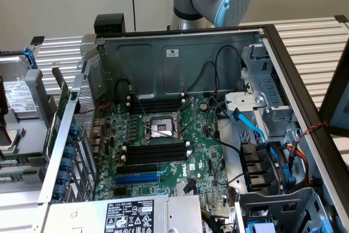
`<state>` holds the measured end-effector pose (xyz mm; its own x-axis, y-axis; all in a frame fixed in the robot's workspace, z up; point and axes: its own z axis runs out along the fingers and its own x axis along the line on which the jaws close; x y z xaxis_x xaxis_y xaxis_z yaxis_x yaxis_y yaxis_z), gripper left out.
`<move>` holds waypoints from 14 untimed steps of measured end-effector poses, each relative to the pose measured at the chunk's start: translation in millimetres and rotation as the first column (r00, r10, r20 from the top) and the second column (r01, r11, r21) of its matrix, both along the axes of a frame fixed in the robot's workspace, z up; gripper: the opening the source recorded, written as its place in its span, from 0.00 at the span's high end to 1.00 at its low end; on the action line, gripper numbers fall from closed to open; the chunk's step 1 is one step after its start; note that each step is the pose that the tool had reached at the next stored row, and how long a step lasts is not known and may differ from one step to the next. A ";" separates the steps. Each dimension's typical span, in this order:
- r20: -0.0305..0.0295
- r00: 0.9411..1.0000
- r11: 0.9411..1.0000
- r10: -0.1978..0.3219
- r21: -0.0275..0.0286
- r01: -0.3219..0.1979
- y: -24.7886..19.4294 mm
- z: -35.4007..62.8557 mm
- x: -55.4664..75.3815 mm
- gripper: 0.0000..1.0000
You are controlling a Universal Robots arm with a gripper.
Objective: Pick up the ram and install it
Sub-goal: 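Pick up the ram and move it above insertion slot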
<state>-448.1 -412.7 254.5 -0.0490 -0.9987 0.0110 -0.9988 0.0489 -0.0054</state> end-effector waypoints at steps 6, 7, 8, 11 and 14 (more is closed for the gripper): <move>0.000 1.000 1.000 -0.002 0.000 0.002 0.1 -10.8 -1.0 0.61; 0.000 1.000 1.000 -0.002 0.000 0.002 0.0 -12.7 -1.1 0.61; 0.000 1.000 1.000 -0.002 0.000 0.002 0.1 -14.5 -1.2 0.61; 0.000 1.000 1.000 -0.002 0.000 0.002 0.1 -20.0 -1.3 0.61; 0.000 1.000 1.000 -0.002 0.000 0.002 0.1 -25.4 -1.4 0.61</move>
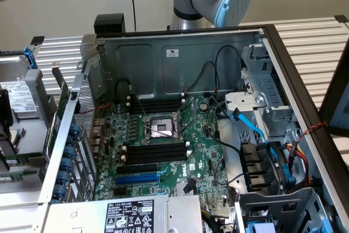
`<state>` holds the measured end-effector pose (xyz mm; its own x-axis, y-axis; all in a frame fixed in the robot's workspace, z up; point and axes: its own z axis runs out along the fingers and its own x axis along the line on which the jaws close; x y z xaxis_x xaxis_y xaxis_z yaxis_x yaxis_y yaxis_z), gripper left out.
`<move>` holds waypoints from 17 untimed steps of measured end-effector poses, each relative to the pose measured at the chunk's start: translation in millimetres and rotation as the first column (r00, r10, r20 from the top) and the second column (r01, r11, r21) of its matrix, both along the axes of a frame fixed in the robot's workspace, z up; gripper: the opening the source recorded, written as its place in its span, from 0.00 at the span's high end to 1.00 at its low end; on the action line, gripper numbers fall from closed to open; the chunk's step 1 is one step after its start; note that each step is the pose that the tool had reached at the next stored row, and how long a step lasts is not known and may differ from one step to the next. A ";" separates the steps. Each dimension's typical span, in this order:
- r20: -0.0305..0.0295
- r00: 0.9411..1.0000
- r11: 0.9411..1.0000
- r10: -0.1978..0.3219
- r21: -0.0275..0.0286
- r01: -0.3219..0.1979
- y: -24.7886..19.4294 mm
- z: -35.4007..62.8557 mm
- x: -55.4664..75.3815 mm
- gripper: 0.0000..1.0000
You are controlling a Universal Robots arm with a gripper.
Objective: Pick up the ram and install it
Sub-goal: 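Pick up the ram and move it above insertion slot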
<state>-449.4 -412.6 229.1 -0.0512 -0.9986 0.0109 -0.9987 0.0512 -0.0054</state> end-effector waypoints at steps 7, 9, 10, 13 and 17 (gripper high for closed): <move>0.002 1.000 1.000 0.007 0.000 -0.007 0.0 -11.8 -0.1 0.61; 0.002 1.000 1.000 0.008 0.000 -0.008 0.0 -13.1 -0.2 0.61; 0.002 1.000 1.000 0.008 0.000 -0.008 0.0 -13.7 -0.1 0.61; 0.003 1.000 1.000 0.008 0.000 -0.008 0.0 -16.3 -0.1 0.61; 0.004 1.000 1.000 0.009 0.000 -0.009 0.0 -19.8 -0.1 0.61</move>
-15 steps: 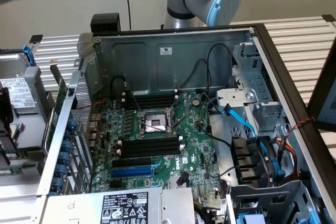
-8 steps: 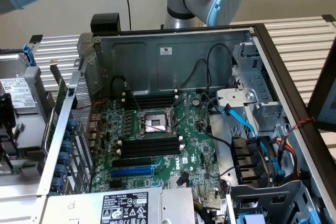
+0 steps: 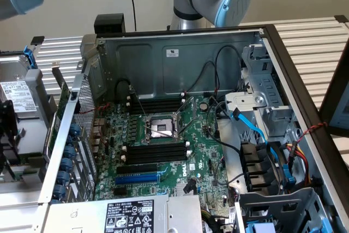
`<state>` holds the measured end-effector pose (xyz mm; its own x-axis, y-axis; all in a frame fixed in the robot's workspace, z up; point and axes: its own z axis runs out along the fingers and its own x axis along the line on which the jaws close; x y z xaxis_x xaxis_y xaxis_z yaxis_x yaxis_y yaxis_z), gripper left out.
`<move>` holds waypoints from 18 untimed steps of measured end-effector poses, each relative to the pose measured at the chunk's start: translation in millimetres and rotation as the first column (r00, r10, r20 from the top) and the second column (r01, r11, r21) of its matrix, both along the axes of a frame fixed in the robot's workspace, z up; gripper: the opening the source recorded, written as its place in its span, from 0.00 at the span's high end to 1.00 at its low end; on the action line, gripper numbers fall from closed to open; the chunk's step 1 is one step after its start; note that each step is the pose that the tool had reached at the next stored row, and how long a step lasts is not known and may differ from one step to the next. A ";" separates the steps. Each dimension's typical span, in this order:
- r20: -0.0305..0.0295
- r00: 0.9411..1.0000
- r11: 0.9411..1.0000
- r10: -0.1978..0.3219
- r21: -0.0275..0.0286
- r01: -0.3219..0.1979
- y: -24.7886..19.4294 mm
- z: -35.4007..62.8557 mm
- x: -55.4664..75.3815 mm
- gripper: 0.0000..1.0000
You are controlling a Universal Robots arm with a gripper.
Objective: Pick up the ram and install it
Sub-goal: 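Pick up the ram and move it above insertion slot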
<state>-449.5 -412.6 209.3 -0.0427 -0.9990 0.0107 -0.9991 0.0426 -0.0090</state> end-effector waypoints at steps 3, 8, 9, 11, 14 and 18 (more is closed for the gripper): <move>0.000 1.000 1.000 0.000 0.000 0.000 0.0 -3.3 0.0 0.61; 0.000 1.000 1.000 0.000 0.000 0.000 0.0 -7.5 0.0 0.61; 0.000 1.000 1.000 0.000 0.000 0.000 0.0 -8.2 -0.1 0.61; 0.001 1.000 1.000 0.000 0.000 0.000 0.0 -10.0 -0.1 0.70; 0.001 1.000 1.000 0.000 0.000 0.000 0.0 -12.3 -0.4 0.82; 0.004 1.000 1.000 0.000 0.002 0.000 0.0 -9.3 -0.8 0.86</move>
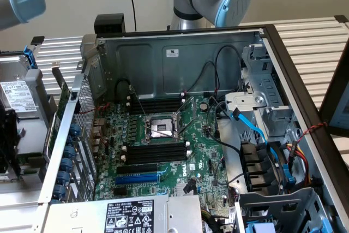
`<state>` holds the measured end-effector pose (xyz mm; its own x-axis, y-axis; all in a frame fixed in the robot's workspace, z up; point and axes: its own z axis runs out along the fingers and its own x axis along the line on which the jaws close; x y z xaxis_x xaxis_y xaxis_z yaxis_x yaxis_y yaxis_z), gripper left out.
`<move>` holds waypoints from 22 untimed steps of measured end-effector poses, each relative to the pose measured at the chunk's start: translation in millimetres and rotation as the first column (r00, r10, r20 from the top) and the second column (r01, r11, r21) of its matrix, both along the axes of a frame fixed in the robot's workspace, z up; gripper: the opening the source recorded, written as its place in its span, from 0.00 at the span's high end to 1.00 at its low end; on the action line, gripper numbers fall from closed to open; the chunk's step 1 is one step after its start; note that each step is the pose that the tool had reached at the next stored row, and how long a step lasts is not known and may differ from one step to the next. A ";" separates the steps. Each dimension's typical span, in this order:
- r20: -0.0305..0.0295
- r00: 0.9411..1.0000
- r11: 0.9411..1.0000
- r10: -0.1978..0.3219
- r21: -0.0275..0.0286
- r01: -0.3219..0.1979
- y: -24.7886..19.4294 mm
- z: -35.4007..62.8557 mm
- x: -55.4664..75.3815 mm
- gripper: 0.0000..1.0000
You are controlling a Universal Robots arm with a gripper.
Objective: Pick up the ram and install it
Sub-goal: 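Pick up the ram and move it above insertion slot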
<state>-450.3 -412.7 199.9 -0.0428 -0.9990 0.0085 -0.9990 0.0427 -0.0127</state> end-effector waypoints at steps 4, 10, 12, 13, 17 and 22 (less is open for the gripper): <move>0.004 1.000 1.000 0.000 0.002 0.000 -0.1 9.2 -0.1 0.86; 0.007 1.000 1.000 0.000 0.002 0.000 -0.1 29.1 -0.2 0.86; 0.008 1.000 1.000 0.000 0.002 0.000 -0.1 37.5 -0.2 0.86; 0.008 1.000 1.000 0.000 0.002 0.000 -0.1 42.1 -0.3 0.86; 0.008 1.000 1.000 0.002 0.002 -0.002 -0.2 60.2 -0.3 0.86; 0.008 0.999 0.999 0.039 0.006 -0.039 -0.6 85.4 -0.2 0.86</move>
